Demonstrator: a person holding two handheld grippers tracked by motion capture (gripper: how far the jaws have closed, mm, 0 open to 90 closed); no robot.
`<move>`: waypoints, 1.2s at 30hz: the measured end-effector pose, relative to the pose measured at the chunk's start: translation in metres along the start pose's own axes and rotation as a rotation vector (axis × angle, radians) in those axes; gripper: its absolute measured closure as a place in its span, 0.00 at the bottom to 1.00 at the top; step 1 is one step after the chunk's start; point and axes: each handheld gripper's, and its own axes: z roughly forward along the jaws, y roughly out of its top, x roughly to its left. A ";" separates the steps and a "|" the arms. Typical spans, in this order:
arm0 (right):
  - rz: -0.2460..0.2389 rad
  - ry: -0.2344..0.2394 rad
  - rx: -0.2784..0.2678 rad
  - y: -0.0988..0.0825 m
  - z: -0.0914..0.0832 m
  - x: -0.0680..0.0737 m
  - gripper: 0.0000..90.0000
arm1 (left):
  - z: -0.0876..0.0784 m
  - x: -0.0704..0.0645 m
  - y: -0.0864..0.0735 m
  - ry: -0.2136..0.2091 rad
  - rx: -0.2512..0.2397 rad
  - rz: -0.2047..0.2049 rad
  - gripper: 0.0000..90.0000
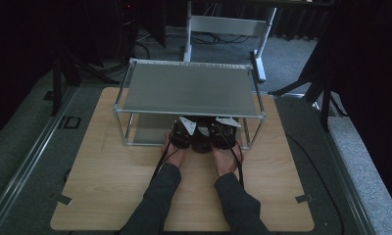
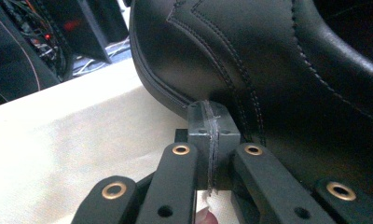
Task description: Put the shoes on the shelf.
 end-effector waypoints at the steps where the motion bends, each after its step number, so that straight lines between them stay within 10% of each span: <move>1: -0.002 0.000 -0.002 0.000 0.000 0.000 0.90 | 0.001 0.001 0.001 -0.005 -0.002 0.002 1.00; 22: -0.004 -0.004 -0.044 0.004 0.009 -0.002 0.81 | 0.016 -0.006 0.001 0.020 0.032 0.034 0.99; 36: -0.105 0.017 -0.321 -0.007 -0.001 -0.002 0.53 | 0.019 -0.004 -0.004 0.002 0.059 0.036 0.91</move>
